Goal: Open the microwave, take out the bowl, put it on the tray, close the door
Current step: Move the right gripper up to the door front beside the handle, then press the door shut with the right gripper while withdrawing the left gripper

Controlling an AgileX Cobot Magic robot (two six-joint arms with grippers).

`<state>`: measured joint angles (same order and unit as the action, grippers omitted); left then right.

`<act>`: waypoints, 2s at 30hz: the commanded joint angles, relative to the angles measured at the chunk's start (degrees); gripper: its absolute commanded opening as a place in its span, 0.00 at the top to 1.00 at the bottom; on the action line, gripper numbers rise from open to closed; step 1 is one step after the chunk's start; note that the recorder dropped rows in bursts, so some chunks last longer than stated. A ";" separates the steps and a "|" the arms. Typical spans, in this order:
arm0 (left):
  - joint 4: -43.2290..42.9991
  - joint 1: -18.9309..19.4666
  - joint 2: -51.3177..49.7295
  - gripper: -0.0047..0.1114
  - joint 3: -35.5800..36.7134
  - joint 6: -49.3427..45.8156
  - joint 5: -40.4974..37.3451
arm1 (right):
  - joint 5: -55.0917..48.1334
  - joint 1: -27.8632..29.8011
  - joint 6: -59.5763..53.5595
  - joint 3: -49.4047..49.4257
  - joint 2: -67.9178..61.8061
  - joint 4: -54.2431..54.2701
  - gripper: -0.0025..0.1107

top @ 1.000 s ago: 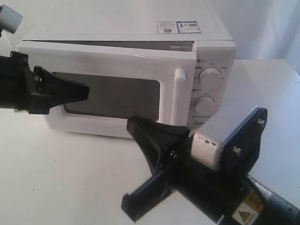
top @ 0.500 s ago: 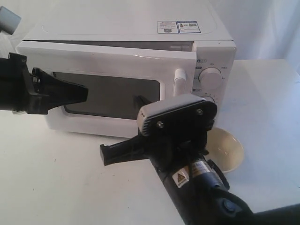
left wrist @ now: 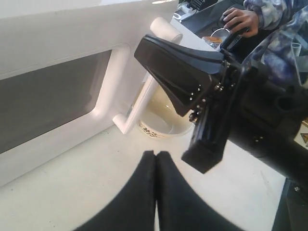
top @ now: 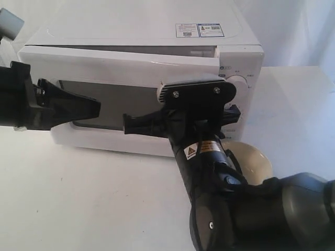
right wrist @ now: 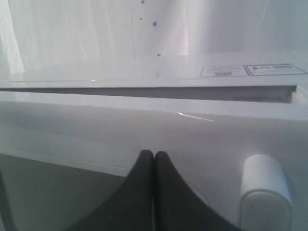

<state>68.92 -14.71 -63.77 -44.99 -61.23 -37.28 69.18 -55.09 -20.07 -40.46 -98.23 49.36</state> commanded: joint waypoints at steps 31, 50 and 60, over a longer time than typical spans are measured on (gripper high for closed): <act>2.58 -0.41 0.43 0.96 4.27 -0.44 1.73 | 0.78 8.49 -0.97 -8.94 -7.75 -0.15 0.98; 2.57 -0.41 0.43 0.96 4.27 -0.40 1.60 | 0.78 4.24 -8.30 -1.24 -0.19 4.91 0.98; 2.57 -0.41 0.43 0.96 4.27 -0.36 1.72 | 0.78 4.24 -8.30 -1.24 -0.19 4.91 0.98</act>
<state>70.56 -14.71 -63.75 -41.14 -61.49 -34.74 69.51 -50.82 -27.64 -42.15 -98.55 54.04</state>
